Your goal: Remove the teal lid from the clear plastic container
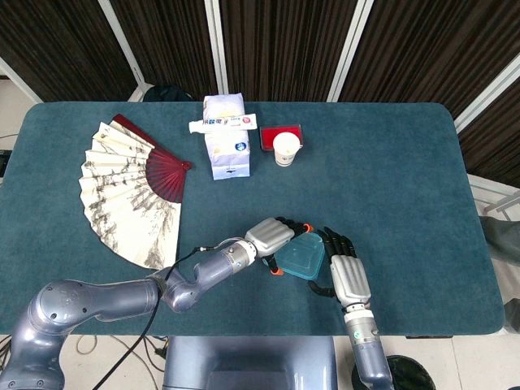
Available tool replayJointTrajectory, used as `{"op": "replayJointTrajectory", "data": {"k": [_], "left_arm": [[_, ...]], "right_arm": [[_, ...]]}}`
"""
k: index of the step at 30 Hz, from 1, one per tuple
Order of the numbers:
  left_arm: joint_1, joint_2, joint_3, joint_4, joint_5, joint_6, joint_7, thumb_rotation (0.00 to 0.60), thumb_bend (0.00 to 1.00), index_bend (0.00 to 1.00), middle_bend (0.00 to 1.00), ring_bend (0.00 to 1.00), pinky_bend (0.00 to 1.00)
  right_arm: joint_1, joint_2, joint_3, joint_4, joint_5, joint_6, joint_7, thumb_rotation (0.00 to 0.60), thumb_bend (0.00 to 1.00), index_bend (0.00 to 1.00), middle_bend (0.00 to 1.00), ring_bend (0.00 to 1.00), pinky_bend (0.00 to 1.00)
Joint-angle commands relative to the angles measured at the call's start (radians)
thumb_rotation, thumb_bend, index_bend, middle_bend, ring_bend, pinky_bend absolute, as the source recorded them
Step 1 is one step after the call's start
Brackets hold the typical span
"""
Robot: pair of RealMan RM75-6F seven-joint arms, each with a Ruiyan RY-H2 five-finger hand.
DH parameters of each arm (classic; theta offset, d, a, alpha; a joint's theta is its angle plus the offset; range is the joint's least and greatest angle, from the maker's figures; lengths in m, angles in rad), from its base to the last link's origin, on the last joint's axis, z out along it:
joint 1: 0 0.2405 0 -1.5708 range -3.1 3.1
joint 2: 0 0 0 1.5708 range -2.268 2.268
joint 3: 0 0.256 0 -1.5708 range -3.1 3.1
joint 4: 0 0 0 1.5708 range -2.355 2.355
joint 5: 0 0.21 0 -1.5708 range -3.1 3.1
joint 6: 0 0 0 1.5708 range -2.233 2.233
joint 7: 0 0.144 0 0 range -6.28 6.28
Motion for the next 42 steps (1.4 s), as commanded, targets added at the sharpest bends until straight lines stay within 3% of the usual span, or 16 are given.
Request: {"op": "replayJointTrajectory", "data": {"k": [1,42], "left_arm": [[0.000,0.000,0.001,-0.001,0.001,-0.003,-0.001,0.600,0.30,0.24,0.25,0.23,0.42],[0.005,0.004,-0.004,-0.010,-0.002,0.000,-0.008,0.600,0.30,0.24,0.25,0.23,0.42]], "right_arm": [[0.000,-0.001,0.001,0.003,0.001,0.001,0.004,0.600,0.30,0.00,0.00,0.00,0.00],[-0.008,-0.015,-0.001,0.012,0.000,0.015,0.033,0.600,0.30,0.00,0.00,0.00,0.00]]}}
